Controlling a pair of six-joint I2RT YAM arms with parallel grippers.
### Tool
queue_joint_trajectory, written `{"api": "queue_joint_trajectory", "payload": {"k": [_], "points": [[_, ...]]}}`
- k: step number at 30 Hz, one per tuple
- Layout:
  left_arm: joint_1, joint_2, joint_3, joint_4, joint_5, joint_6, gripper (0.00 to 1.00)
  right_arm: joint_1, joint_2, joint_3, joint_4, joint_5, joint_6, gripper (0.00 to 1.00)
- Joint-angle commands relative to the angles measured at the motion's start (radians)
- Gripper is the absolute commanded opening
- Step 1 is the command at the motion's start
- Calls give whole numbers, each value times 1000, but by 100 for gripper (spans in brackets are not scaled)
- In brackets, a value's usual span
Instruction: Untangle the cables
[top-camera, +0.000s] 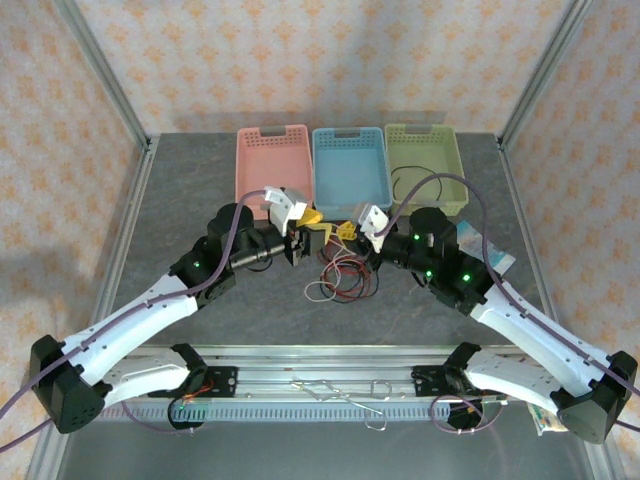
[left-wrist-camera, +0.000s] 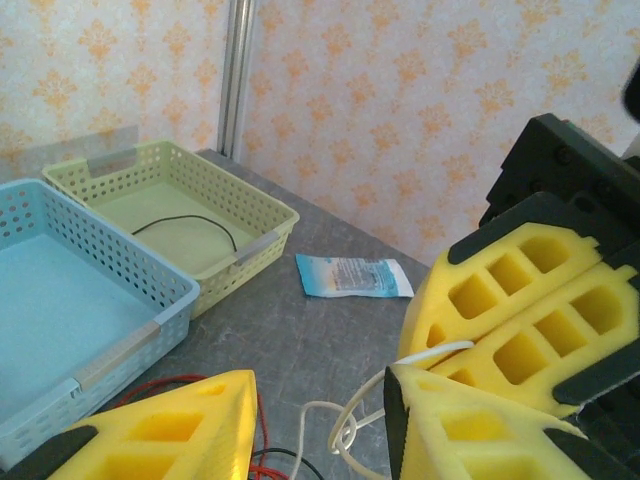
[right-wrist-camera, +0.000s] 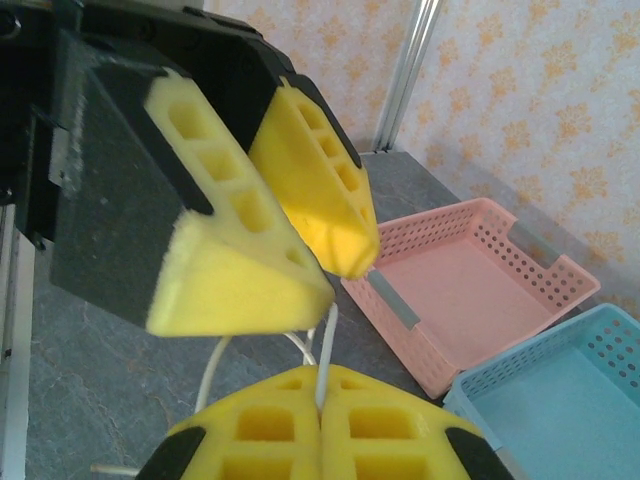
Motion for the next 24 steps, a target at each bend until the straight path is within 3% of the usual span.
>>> {"api": "queue_joint_trajectory", "payload": {"k": [1,16,21,24], "points": [[-2,13,38,16,-7,20,39,1,-2,44,4,-38,21,0],[-2,39,3,64,-18,52,43,2,4,59,5,-64,22,0],[-2,-14,-97,253,-55,87,46,1,13,75,-17,-86,22,0],[-4,-36,-158,389,-15,111,45,2,15,79,-14,-98,26,0]]}}
